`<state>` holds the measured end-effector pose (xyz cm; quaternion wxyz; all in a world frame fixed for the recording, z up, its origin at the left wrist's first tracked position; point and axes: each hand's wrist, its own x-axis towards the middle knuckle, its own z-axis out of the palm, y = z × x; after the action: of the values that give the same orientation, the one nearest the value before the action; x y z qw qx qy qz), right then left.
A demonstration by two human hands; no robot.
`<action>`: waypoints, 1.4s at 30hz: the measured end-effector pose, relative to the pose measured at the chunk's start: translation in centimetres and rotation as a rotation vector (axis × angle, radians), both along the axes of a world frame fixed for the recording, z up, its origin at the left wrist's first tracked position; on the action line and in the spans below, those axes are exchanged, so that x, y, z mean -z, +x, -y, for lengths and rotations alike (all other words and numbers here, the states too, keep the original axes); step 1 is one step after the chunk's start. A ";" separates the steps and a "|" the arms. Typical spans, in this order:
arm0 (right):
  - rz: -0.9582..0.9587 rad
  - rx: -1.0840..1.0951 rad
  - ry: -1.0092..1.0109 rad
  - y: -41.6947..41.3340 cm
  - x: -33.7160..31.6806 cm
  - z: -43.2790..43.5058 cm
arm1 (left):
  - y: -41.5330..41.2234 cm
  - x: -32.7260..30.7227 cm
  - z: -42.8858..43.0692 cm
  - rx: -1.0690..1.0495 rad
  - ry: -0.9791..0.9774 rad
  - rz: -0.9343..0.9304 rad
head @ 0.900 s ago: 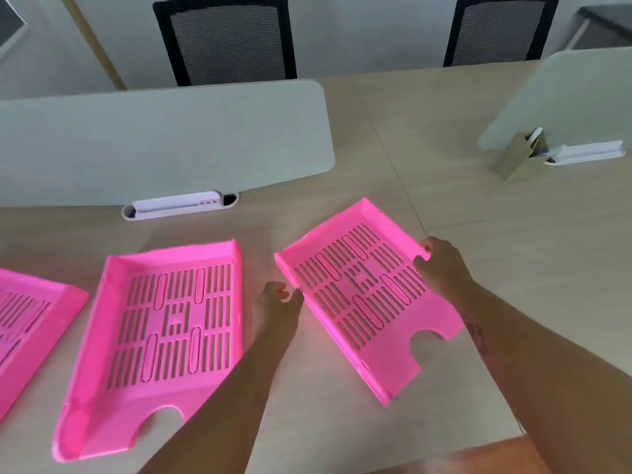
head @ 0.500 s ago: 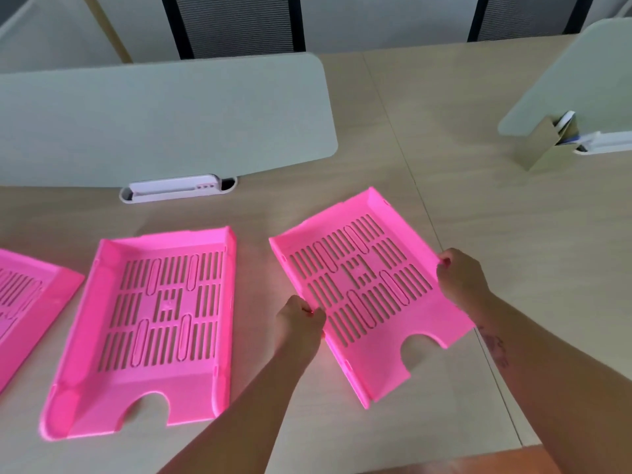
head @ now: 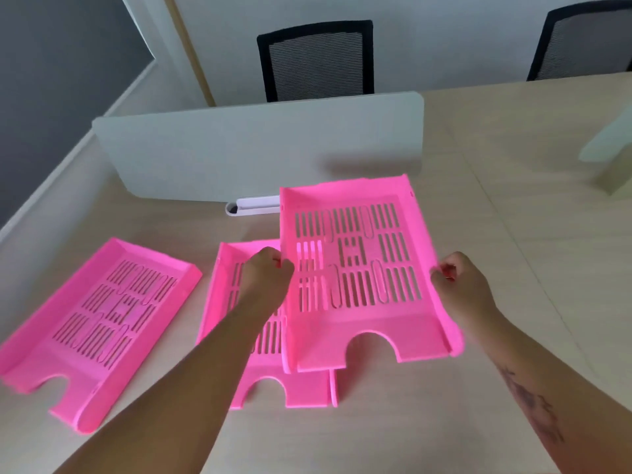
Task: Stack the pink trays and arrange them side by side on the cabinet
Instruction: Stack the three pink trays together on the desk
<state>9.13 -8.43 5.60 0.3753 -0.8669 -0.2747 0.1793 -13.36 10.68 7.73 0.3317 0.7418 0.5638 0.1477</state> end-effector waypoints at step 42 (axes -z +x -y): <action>-0.261 0.013 -0.162 -20.4 6.3 -4.3 | -18.9 6.6 -1.3 -0.214 -0.400 0.154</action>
<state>-11.31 -4.11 -0.67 0.3376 -0.8656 -0.2024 0.3094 -32.25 11.94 1.10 0.4964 0.5840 0.6303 0.1237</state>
